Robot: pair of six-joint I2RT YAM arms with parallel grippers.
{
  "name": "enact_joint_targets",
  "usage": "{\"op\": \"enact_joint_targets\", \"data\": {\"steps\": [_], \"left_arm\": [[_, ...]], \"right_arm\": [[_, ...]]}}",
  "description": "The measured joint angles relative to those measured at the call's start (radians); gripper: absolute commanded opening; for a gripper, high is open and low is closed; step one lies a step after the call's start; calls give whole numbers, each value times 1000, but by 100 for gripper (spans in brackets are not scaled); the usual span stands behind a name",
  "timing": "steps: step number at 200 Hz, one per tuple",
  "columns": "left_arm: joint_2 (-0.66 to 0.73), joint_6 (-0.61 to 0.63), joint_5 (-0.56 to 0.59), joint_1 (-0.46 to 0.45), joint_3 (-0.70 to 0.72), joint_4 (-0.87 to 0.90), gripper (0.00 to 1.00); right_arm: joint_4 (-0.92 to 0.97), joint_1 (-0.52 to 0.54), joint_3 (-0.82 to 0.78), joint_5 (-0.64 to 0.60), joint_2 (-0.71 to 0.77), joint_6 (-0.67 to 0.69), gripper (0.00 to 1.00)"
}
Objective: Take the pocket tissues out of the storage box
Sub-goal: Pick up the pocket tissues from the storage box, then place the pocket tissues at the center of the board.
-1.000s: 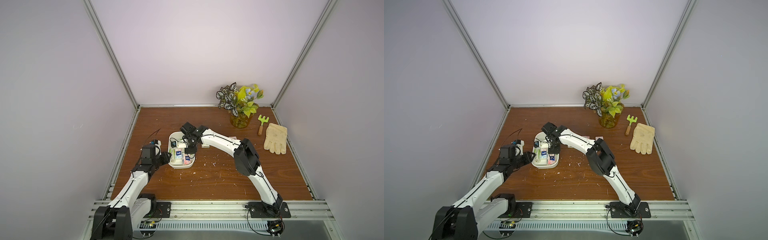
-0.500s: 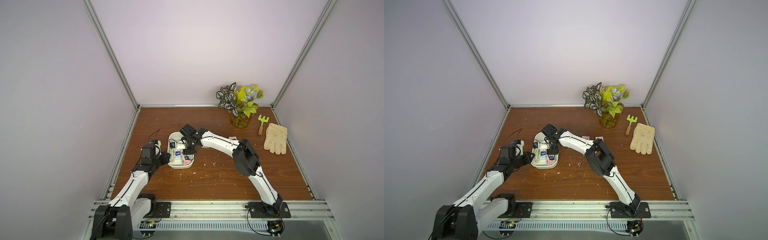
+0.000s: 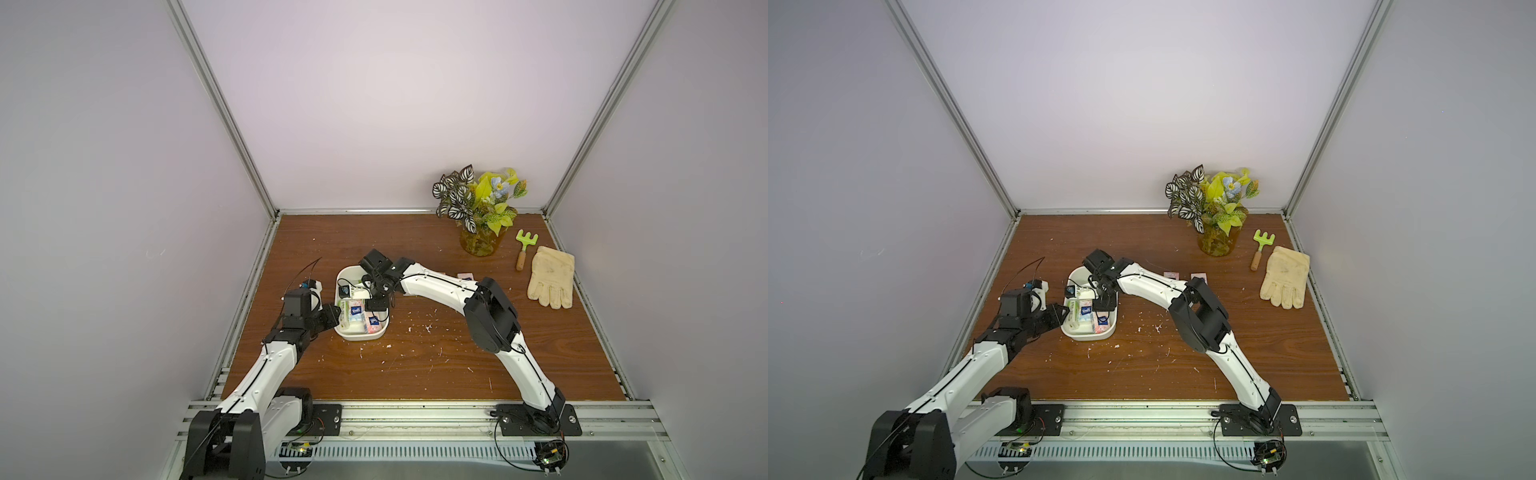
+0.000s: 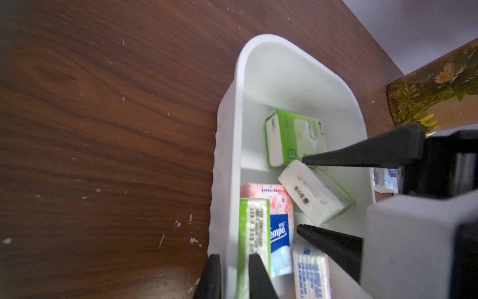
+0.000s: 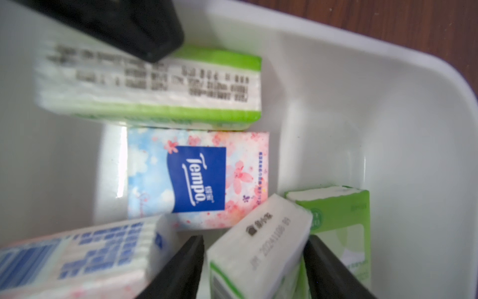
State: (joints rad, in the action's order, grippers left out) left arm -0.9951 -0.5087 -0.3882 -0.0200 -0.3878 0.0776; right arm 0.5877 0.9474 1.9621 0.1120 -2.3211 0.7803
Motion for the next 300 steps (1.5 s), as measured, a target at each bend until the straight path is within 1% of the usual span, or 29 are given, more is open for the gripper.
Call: {"op": "enact_joint_targets", "data": {"steps": [68,95,112,131,155,174,213,243,264,282,300], "left_arm": [[0,1,0,0,0,0,16],[0,2,0,0,0,0,17],[0,3,0,0,0,0,17],[0,3,0,0,0,0,17],[0,4,0,0,0,0,17],[0,4,0,0,0,0,20],[8,4,0,0,-27,12,23],[27,18,2,0,-92,53,31],[47,32,8,0,-147,80,35],[64,43,11,0,-192,107,40],[79,55,17,0,-230,132,47]], "right_arm": [[5,1,0,-19,0,-14,47],[8,2,0,-30,1,-23,39],[12,2,0,-32,6,-30,30],[20,3,3,-33,14,-47,26],[39,4,24,-36,27,-73,25],[47,4,35,-35,50,-101,25],[56,-1,87,-27,108,-208,24],[68,-10,112,-27,162,-308,23],[73,-22,110,-27,213,-389,23],[66,-39,69,-21,282,-472,23],[45,-64,-24,-5,381,-563,23]]}}
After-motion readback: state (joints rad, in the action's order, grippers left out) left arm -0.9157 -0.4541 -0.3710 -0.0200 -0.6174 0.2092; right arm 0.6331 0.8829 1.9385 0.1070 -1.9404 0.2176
